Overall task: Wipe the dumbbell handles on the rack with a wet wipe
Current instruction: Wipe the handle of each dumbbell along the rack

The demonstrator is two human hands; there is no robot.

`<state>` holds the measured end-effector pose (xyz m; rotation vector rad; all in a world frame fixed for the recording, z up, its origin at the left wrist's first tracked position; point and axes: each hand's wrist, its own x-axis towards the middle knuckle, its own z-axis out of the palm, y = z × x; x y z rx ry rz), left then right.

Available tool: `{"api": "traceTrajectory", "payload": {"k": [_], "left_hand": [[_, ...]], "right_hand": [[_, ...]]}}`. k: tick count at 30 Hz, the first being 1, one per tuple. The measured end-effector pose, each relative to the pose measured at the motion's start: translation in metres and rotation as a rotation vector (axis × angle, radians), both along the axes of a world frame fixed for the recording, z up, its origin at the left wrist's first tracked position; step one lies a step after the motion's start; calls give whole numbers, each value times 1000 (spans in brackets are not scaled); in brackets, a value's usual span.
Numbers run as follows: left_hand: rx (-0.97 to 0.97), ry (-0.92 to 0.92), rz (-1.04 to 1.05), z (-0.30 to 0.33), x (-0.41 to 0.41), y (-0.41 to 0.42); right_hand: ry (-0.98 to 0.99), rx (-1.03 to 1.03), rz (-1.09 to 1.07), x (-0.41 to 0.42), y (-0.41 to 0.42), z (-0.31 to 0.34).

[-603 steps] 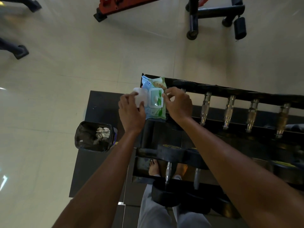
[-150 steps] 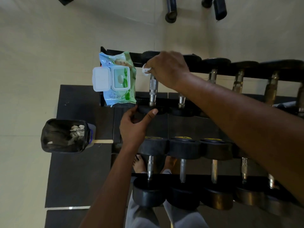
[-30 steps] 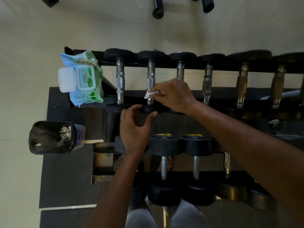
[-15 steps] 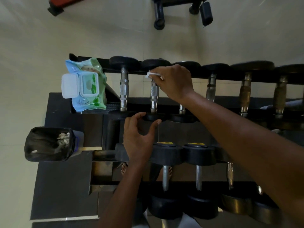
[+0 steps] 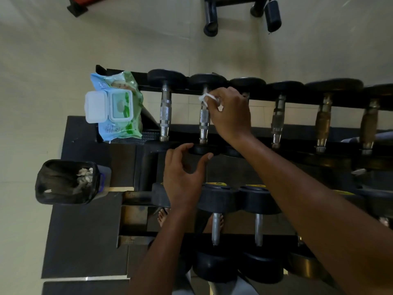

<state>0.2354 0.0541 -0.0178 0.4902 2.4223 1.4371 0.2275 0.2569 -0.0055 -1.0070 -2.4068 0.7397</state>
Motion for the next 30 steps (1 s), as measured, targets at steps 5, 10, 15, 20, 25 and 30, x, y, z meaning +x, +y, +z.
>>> {"api": "traceTrajectory", "payload": {"k": [5,10,15,20,25,30], "left_hand": [[1,7,-19,-2,-1,0],[18,9,-20,-2,0,-1],[16,15,-30,-4,-2,-1],[26,34,-34,-6,-2,-2],[19,31,-15,-6,-4,-3],[-7,38,-32,-2,-7,-3]], "right_hand": [[109,-342,-243,-9,-14,1],[337,-959,-559,-20,-12,12],[236,-1139,-563,-25,8,21],[143,-1149,-480,-24,20,21],[-139,-896,-334,-11,12,12],[-397,-654,-237,7,-9,5]]}}
